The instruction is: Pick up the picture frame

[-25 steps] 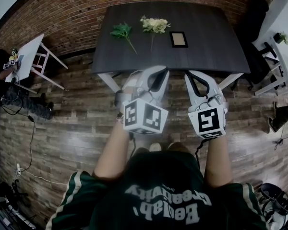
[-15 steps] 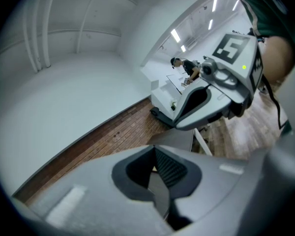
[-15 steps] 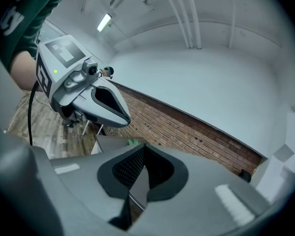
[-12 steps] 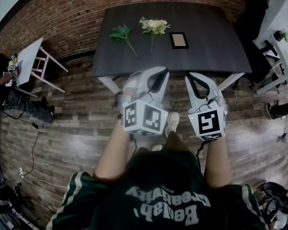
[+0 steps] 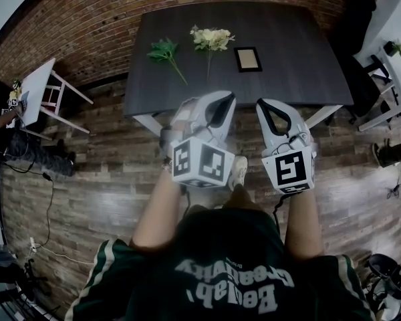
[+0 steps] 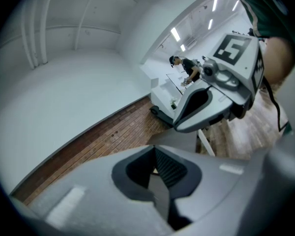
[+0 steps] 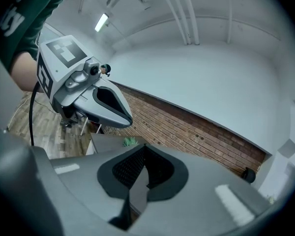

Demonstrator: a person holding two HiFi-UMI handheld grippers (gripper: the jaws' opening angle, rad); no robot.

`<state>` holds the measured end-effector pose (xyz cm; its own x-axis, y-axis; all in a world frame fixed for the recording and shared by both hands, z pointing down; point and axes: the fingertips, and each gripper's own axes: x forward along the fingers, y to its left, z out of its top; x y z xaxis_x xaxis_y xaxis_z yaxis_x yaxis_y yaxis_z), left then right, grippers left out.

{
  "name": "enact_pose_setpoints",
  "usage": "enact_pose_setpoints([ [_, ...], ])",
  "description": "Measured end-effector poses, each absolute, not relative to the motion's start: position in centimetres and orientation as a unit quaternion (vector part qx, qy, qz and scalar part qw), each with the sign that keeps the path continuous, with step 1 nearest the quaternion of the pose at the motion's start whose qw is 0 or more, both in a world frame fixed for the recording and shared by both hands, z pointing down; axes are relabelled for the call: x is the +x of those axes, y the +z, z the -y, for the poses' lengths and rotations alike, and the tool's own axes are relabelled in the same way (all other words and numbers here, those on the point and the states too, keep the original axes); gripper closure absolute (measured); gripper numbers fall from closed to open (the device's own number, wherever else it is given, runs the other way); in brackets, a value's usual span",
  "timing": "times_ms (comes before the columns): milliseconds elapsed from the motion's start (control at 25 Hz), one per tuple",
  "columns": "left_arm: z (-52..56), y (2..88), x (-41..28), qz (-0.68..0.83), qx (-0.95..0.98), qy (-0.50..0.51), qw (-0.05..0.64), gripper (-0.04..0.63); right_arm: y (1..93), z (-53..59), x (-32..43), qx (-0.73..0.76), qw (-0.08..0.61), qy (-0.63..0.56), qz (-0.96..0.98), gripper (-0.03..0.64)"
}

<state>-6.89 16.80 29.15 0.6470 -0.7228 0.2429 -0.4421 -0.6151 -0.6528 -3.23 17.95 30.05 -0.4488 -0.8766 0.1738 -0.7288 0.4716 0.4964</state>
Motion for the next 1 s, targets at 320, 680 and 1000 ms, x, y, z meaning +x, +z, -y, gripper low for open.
enact_pose_setpoints([
  [320, -12.3, 30.2, -6.0, -0.338, -0.865, -0.254, 0.269, 0.593, 30.3, -13.2, -2.5, 0.472, 0.205, -0.169, 0.841, 0.611],
  [680, -6.7, 30.4, -4.4, -0.334, -0.867, -0.261, 0.263, 0.593, 30.5, -7.3, -1.1, 0.473, 0.200, -0.164, 0.843, 0.611],
  [1000, 0.9, 31.6, -2.4, -0.335, -0.866, -0.270, 0.254, 0.592, 31.8, 0.8, 0.9, 0.468, 0.202, -0.147, 0.848, 0.611],
])
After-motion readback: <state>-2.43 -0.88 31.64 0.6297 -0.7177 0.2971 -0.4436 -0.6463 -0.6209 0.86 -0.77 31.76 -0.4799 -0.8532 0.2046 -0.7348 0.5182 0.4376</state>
